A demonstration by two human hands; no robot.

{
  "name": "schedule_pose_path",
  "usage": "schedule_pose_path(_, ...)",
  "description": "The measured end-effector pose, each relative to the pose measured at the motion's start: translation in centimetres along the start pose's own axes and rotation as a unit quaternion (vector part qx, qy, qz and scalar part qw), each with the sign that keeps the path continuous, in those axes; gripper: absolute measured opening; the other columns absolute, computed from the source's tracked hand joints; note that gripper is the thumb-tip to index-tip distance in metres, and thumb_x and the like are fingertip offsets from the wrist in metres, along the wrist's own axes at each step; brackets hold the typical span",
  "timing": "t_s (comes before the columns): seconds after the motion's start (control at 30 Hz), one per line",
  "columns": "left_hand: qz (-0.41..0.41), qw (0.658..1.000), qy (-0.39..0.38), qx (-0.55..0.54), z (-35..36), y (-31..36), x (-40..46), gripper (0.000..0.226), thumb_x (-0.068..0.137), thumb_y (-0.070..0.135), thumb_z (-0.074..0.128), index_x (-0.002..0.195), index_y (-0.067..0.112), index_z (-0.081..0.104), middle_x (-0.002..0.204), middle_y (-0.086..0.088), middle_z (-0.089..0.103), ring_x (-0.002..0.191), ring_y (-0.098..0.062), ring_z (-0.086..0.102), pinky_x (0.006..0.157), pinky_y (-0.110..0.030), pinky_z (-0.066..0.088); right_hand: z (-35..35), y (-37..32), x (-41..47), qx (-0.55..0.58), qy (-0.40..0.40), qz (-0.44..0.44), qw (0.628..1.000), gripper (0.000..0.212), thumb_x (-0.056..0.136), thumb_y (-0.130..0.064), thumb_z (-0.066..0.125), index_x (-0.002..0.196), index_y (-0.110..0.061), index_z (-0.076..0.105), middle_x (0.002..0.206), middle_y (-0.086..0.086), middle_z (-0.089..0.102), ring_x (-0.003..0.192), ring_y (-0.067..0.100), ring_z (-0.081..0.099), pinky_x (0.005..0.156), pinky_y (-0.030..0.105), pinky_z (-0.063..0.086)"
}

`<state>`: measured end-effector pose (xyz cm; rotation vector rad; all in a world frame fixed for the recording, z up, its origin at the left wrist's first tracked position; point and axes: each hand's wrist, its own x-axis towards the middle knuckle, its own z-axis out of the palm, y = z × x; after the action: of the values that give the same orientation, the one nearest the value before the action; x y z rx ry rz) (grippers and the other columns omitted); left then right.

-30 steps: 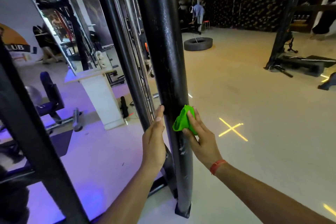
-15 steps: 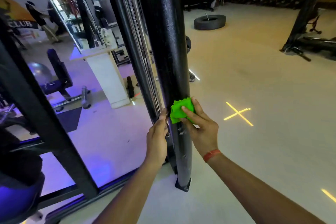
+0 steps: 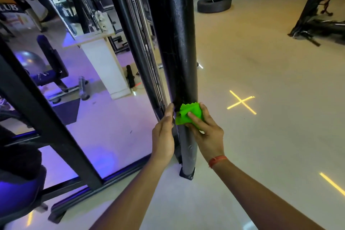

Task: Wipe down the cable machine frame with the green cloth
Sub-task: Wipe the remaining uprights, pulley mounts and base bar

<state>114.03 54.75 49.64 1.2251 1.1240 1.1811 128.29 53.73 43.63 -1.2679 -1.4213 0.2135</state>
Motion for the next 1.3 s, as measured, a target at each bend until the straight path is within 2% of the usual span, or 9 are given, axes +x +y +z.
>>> schedule_pose_path(0.17,0.071,0.996,-0.027,0.045,-1.1,-1.6,-0.4,0.041,0.107,0.029,0.041,0.147,0.024,0.049,0.15,0.017,0.049,0.14,0.005,0.04,0.12,-0.027,0.031,1.4,1.8,-1.7,-0.032,0.016,-0.02,0.999,0.042,0.083,0.003,0.079,0.122,-0.011,0.073,0.155,0.021,0.041,0.14,0.024,0.046,0.113,0.045,0.039)
schedule_pose_path(0.3,0.165,0.983,-0.034,0.069,-1.7,-4.7,0.9,0.044,0.103,0.031,0.039,0.147,0.028,0.045,0.154,0.016,0.044,0.145,0.0,0.035,0.12,-0.023,0.028,3.1,3.1,-1.3,-0.04,0.075,-0.088,0.993,0.04,0.087,-0.003,0.077,0.126,-0.014,0.07,0.156,0.02,0.04,0.143,0.029,0.044,0.116,0.041,0.04)
schedule_pose_path(0.5,0.294,0.954,-0.038,0.05,-0.8,-10.5,2.9,0.046,0.106,0.02,0.036,0.151,0.018,0.04,0.159,0.014,0.037,0.149,-0.005,0.028,0.123,-0.031,0.025,5.1,8.7,-2.8,-0.002,0.068,-0.183,0.981,0.042,0.092,-0.004,0.071,0.132,-0.014,0.065,0.158,0.019,0.037,0.145,0.04,0.037,0.109,0.061,0.042)
schedule_pose_path(0.67,0.399,0.916,-0.023,0.029,-0.1,-13.7,4.6,0.045,0.105,0.021,0.037,0.149,0.018,0.041,0.158,0.013,0.039,0.149,-0.003,0.029,0.121,-0.022,0.023,5.4,8.9,-0.1,0.051,0.095,-0.241,0.964,0.042,0.096,-0.002,0.066,0.136,-0.012,0.06,0.16,0.012,0.034,0.149,0.028,0.033,0.118,0.053,0.035)
schedule_pose_path(0.73,0.42,0.907,-0.034,0.005,0.0,-15.2,5.2,0.045,0.105,0.031,0.039,0.148,0.02,0.045,0.156,0.015,0.04,0.147,-0.001,0.03,0.123,-0.028,0.023,6.4,12.1,-1.8,0.045,0.097,-0.267,0.958,0.044,0.096,-0.003,0.065,0.138,-0.013,0.058,0.16,0.009,0.035,0.149,0.025,0.034,0.118,0.049,0.036)
schedule_pose_path(0.9,0.465,0.885,-0.031,0.019,-0.5,-19.0,6.6,0.054,0.091,0.053,0.044,0.14,0.033,0.052,0.152,0.021,0.044,0.142,0.008,0.034,0.124,-0.042,0.024,7.3,16.7,-3.8,0.076,0.107,-0.288,0.948,0.046,0.097,-0.012,0.063,0.141,-0.022,0.056,0.154,0.006,0.046,0.144,0.004,0.037,0.114,0.018,0.033)
schedule_pose_path(1.07,0.46,0.886,-0.047,-0.038,0.2,-21.5,6.9,0.04,0.092,0.047,0.046,0.131,0.042,0.055,0.15,0.021,0.048,0.141,0.008,0.036,0.125,-0.04,0.022,7.5,14.1,-1.8,0.051,0.118,-0.302,0.945,0.053,0.099,-0.014,0.054,0.15,-0.025,0.046,0.161,0.007,0.034,0.15,0.003,0.025,0.121,0.018,0.02)
schedule_pose_path(1.17,0.454,0.888,-0.03,-0.064,0.9,-21.9,6.6,0.041,0.095,0.036,0.046,0.136,0.035,0.051,0.15,0.018,0.048,0.14,0.008,0.036,0.125,-0.034,0.023,7.8,16.4,-3.8,0.005,0.091,-0.327,0.941,0.053,0.102,-0.009,0.053,0.152,-0.026,0.043,0.166,-0.001,0.023,0.149,0.005,0.028,0.119,0.02,0.027)
schedule_pose_path(1.3,0.454,0.89,-0.025,-0.043,0.7,-21.7,6.6,0.036,0.095,0.043,0.045,0.129,0.042,0.058,0.145,0.024,0.052,0.138,0.01,0.039,0.124,-0.037,0.025,7.5,16.7,-3.5,0.0,0.084,-0.32,0.944,0.055,0.102,-0.012,0.054,0.151,-0.034,0.043,0.166,-0.006,0.023,0.147,-0.002,0.027,0.116,0.014,0.027)
